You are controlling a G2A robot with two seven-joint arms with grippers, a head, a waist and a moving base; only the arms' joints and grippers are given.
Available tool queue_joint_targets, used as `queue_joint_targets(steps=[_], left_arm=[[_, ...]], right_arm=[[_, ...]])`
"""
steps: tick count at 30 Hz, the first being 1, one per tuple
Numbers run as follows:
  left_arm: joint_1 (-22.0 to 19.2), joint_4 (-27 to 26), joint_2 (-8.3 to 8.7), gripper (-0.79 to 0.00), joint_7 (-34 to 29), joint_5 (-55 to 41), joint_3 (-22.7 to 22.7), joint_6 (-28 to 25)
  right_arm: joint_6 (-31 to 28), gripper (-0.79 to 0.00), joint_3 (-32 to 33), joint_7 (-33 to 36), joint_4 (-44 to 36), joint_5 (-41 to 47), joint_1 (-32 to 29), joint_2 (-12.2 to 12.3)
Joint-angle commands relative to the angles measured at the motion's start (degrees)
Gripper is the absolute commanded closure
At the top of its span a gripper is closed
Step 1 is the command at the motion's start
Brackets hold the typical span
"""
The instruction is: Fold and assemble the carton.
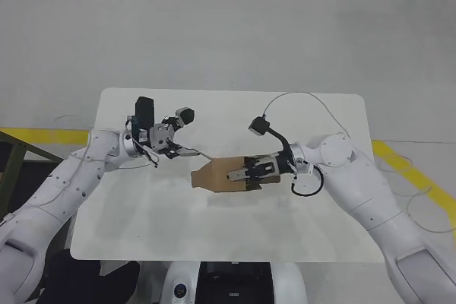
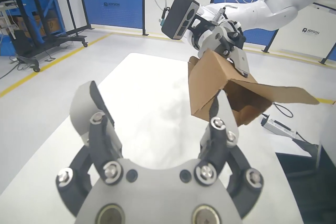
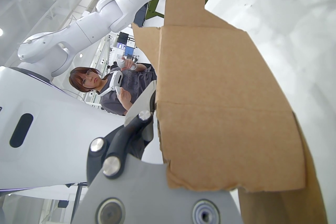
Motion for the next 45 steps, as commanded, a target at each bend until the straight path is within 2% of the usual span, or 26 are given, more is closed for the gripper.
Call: queue_joint_targets(steps=[1,7,13,24,29,38,45], left_arm=[[-0.31,0.40,-0.52,-0.785,-2.16,-1.79,0.27,0.03],[-1.03,1.21,-1.65,-0.785,-6.59,-6.73,0.26,0.03],[-1.18,1.75,-2.16,-0.785,-8.43,-10.72,-0.12,0.03],[-1.69,0.72,-2.67,-0.785,-14.17,-11.97,1.97,0.03],[-1.98,0.00,-2.17,-0.785,-13.99,-12.34,2.95,0.03],[-1.22,-3.00,-0.23,-0.785,-12.37,-10.92,4.43,0.03],[-2.52,-4.40,0.08,-0.785,-13.50,-11.12,6.39,0.03]], right_arm=[[-0.01,0.000,-0.29,-0.01,0.02,0.00,0.19,-0.02],[-0.11,0.000,-1.15,-0.11,-0.24,-0.40,0.63,0.02],[-0.25,0.000,-1.74,-0.25,-0.21,-0.40,0.91,0.15],[-1.33,0.000,-1.65,-1.33,-0.26,0.86,1.18,0.49],[-1.83,0.000,-1.10,-1.83,0.04,1.62,0.99,0.78],[-2.34,0.000,-0.47,-2.34,-0.08,2.58,0.64,1.13],[-2.42,0.000,-0.45,-2.42,-0.61,2.49,0.54,1.31]])
